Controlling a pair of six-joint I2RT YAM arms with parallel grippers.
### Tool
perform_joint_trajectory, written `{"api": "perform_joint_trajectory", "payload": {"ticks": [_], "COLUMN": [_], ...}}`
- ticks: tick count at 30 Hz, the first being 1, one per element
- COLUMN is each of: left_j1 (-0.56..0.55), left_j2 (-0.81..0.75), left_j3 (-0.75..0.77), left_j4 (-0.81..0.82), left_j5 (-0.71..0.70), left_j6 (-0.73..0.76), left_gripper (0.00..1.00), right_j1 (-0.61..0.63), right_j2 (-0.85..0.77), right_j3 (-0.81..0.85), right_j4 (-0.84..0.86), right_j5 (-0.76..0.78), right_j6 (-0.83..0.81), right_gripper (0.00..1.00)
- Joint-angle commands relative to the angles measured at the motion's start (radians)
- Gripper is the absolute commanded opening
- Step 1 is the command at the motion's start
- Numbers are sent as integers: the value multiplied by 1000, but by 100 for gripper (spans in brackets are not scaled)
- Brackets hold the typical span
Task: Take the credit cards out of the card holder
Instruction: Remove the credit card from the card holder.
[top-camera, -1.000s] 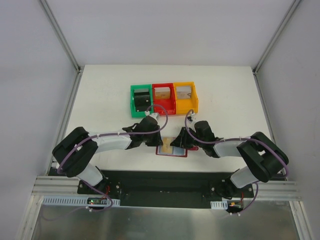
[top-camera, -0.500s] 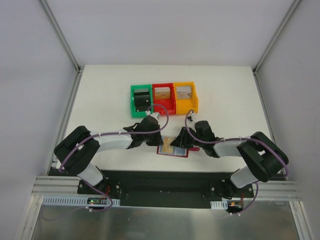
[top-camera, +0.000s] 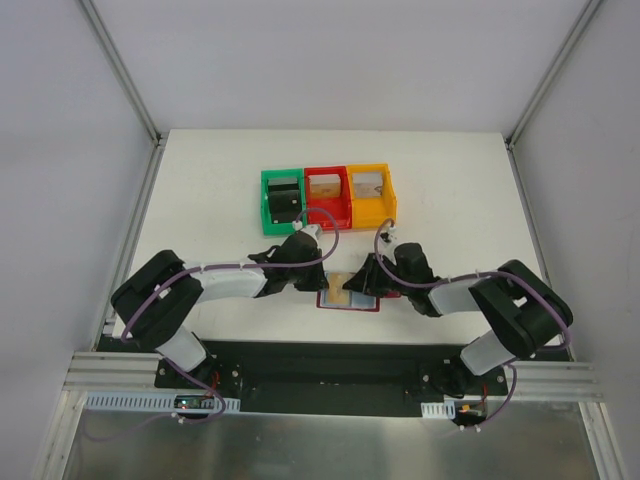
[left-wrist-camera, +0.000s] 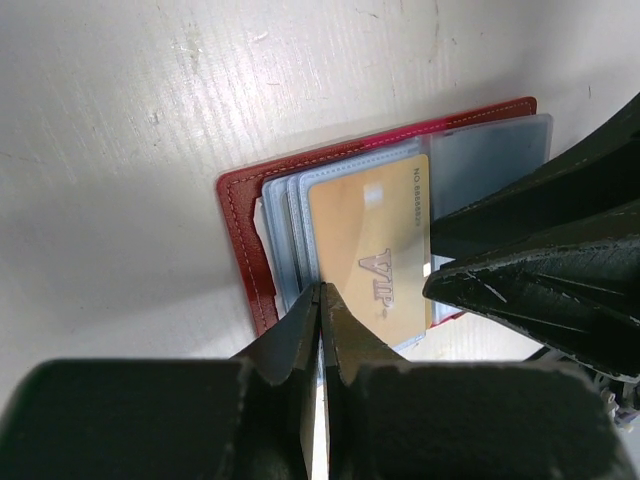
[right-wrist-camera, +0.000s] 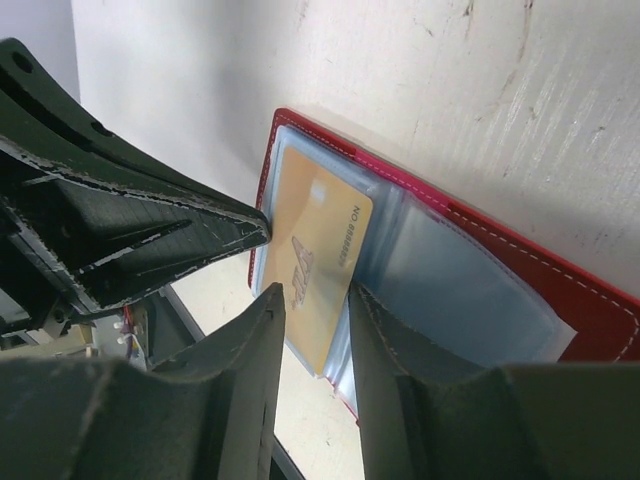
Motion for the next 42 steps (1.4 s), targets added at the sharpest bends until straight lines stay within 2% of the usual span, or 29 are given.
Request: {"api": "perform_joint_trajectory", "payload": {"ticks": [1, 8, 17, 33, 42], "left_j1": [-10, -13, -18, -16, -18], "left_j2": [55, 70, 85, 84, 85], "left_j3": [-11, -8, -6, 14, 24], "left_j4": [-65, -65, -61, -61, -49], "left_j5": [-6, -6, 0, -4, 17], "left_j6": [-5, -5, -6, 15, 27], "left_gripper": [0, 0, 0, 0, 0], "right_j1": [-4, -8, -16, -18, -16], "right_j2": [23, 38, 92, 106, 129], "right_j3": [-25, -39, -55, -50, -53], "right_j4": [174, 280, 435, 444, 437], "right_j5": [-49, -80, -129, -244, -287], "right_j6": [56, 98, 165, 153, 141], "right_gripper": [36, 38, 35, 38, 31]}}
